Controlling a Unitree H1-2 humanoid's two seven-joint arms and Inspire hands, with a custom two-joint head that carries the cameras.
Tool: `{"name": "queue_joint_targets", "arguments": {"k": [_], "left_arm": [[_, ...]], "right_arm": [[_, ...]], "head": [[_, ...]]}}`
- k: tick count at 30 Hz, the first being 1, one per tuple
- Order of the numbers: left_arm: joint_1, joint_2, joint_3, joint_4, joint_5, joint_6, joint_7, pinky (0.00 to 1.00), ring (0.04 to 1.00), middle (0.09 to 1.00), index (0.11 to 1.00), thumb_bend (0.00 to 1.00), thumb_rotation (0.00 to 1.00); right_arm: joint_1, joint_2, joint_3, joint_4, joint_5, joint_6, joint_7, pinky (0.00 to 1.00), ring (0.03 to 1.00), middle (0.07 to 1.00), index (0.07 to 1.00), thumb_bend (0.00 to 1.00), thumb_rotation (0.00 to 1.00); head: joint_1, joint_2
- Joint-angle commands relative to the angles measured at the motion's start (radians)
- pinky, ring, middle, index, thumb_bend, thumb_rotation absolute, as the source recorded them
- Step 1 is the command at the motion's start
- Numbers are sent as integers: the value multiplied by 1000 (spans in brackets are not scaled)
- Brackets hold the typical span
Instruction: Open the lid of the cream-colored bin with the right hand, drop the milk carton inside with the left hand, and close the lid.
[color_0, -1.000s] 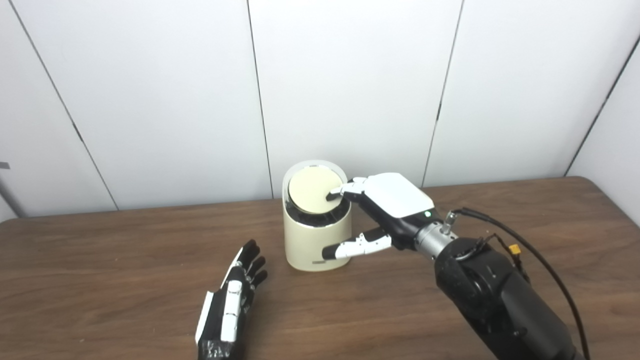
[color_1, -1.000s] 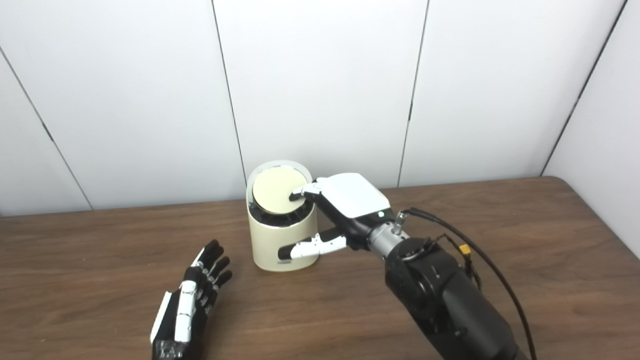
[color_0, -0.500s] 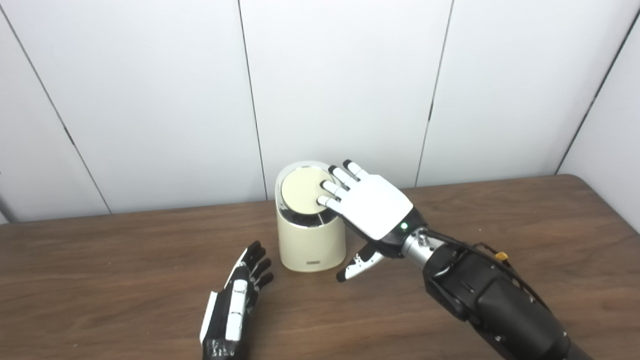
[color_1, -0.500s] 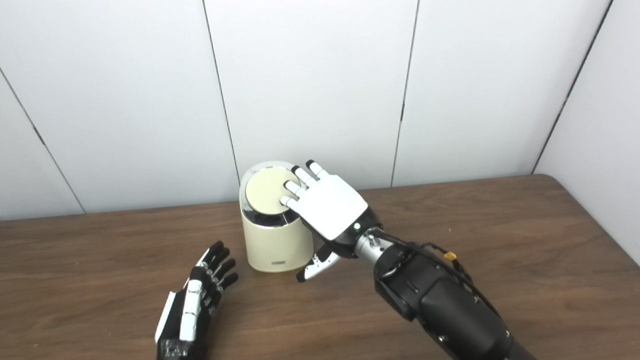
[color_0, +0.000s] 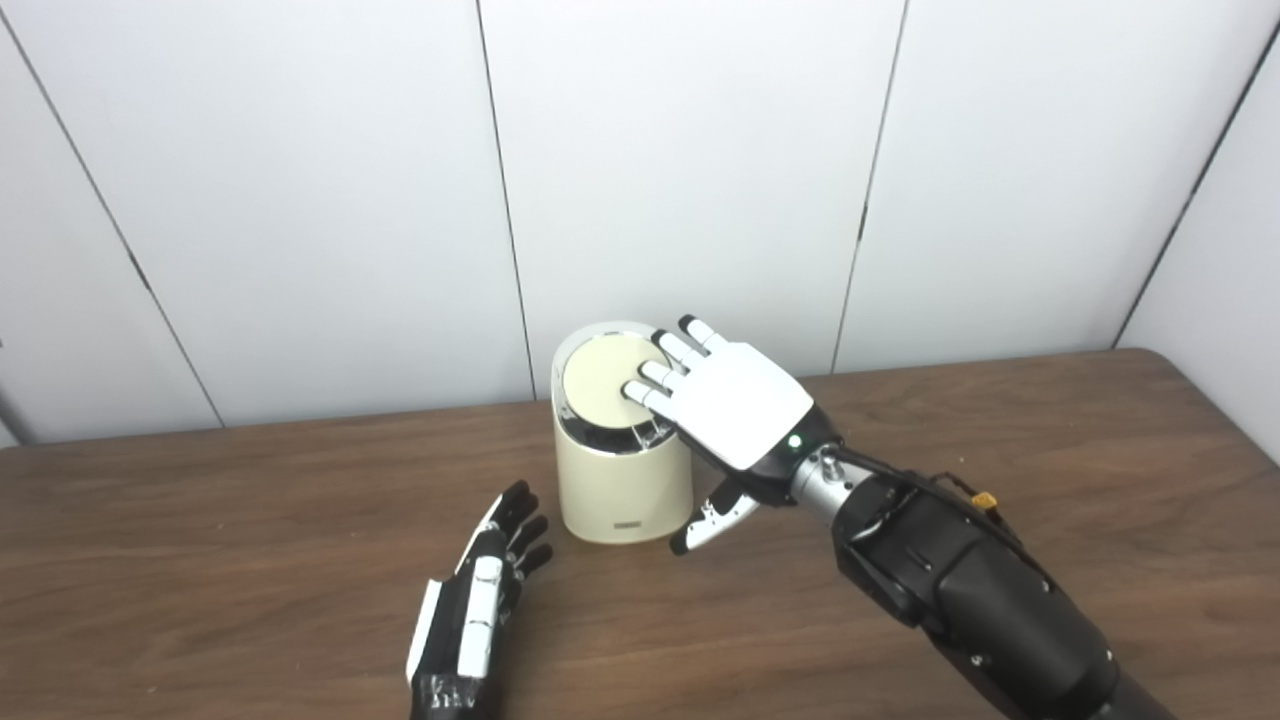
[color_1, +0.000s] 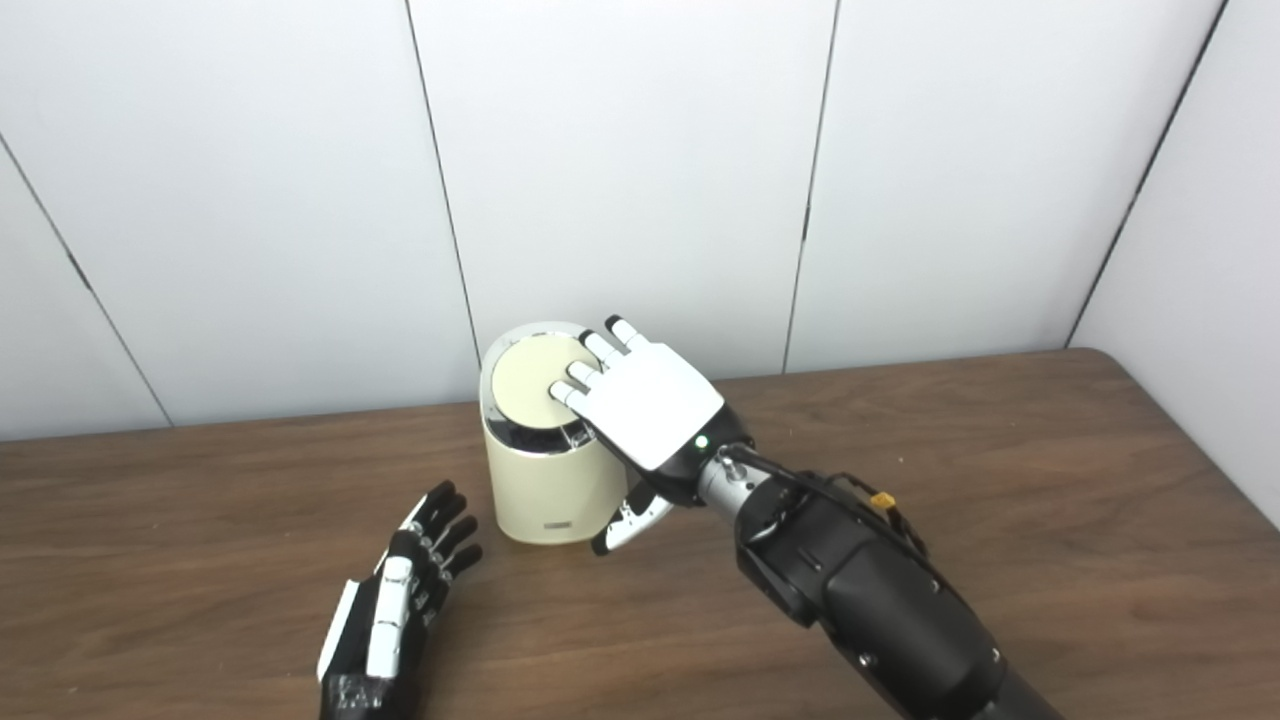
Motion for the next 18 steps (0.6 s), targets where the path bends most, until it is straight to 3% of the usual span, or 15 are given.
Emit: {"name": "queue_joint_targets", "arguments": {"k": [1, 6, 8, 11, 13, 18], "left_arm": [[-36, -11, -2, -7, -1, -47, -6, 862, 900, 930, 957, 623, 908], [-32, -10, -1, -12, -5, -45, -7, 862, 902, 930, 955, 616, 903], [-30, -9, -1, -17, -3, -41, -5, 860, 901, 929, 955, 619, 901], [-28, -7, -1, -23, -1, -39, -6, 861, 900, 928, 955, 626, 899], [-26, -6, -1, -25, -2, -39, -6, 858, 900, 927, 954, 626, 895], [-24, -5, 0, -27, -2, -30, -5, 862, 902, 927, 954, 615, 900]], "right_arm": [[-20, -4, -7, 3, 0, -15, 38, 1000, 971, 902, 859, 775, 717], [-8, 3, -30, -8, 32, -24, -1, 988, 952, 890, 843, 778, 692], [3, 12, -50, -8, 58, -26, -63, 944, 925, 877, 830, 786, 674], [21, 36, -82, -10, 64, -16, -178, 992, 970, 895, 842, 748, 679], [27, 58, -104, -15, 59, -1, -244, 999, 994, 912, 874, 714, 694], [13, 131, -182, -50, 85, 43, -289, 1000, 1000, 984, 971, 671, 680]], "head": [[0, 2], [1, 5], [3, 8], [2, 11], [1, 12], [0, 14]]}}
